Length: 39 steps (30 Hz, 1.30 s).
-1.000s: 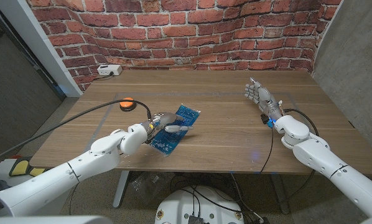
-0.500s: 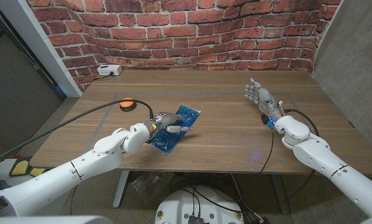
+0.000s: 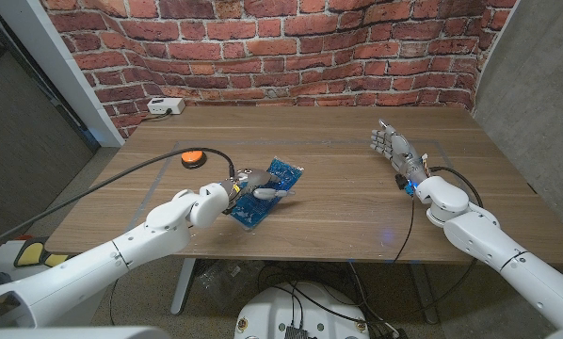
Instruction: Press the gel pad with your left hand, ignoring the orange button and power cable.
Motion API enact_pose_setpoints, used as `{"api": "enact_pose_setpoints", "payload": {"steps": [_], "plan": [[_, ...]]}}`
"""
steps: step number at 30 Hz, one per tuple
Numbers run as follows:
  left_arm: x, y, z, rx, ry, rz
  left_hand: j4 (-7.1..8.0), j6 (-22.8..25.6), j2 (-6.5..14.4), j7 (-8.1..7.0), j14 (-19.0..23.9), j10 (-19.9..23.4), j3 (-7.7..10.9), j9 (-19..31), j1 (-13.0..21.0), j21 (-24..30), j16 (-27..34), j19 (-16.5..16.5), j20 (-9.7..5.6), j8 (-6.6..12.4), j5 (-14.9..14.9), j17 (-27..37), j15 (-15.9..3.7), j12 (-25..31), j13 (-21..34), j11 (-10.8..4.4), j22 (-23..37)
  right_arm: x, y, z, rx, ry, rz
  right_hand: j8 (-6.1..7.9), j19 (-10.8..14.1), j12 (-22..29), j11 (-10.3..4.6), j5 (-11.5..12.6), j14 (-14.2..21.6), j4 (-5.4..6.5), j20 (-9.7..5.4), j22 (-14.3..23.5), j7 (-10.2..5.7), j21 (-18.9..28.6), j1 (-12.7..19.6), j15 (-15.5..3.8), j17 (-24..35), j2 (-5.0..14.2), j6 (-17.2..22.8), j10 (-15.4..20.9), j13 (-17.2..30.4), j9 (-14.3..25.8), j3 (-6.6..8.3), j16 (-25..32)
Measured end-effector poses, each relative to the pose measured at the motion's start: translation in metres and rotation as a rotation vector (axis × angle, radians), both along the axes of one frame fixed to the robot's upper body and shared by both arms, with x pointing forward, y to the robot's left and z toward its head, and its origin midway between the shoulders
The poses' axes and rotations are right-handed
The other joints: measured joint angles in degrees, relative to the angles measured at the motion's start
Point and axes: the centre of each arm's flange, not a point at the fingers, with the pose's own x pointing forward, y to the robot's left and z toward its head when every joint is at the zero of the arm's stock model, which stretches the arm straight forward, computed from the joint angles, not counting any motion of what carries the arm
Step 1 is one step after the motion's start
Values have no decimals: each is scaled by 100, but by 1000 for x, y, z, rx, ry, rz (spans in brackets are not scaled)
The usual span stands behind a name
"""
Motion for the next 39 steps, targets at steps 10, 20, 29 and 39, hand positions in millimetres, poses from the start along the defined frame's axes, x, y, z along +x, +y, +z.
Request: {"api": "enact_pose_setpoints", "payload": {"steps": [10,20,29,39], "plan": [[2,3,0,9,12,18,16,42,0,19,49,7,-16,-4,0,0,-1,0,0,1,-24,-2,-9,6,-1,5,-1,2,5,0,-3,8,6,0,0,0,-16,0,0,0,0,0,0,0,0,0,0,0,0,16,-1,0,0,0],[2,6,0,9,20,23,32,80,0,-20,59,7,-32,-5,-1,0,-13,32,-32,3,-24,3,1,-12,-1,5,-3,3,7,1,-4,9,5,0,21,0,4,0,0,0,21,0,-1,0,0,-1,0,0,-1,37,-1,0,0,0],[5,6,0,5,26,21,15,82,0,-18,99,7,-49,0,-1,0,-20,53,-11,2,-24,3,-18,-34,-1,5,-2,3,8,1,-4,11,1,0,21,0,4,0,19,-25,21,0,-1,0,0,-19,0,0,-1,37,-1,0,-25,0],[6,1,-1,4,33,0,7,90,23,-10,98,7,-56,0,21,0,-26,53,-12,-11,-24,0,-18,-33,-2,5,-1,1,7,2,-8,10,0,0,21,0,4,0,19,-24,21,0,-1,0,-25,-19,0,25,-1,37,-1,0,-24,0]]}}
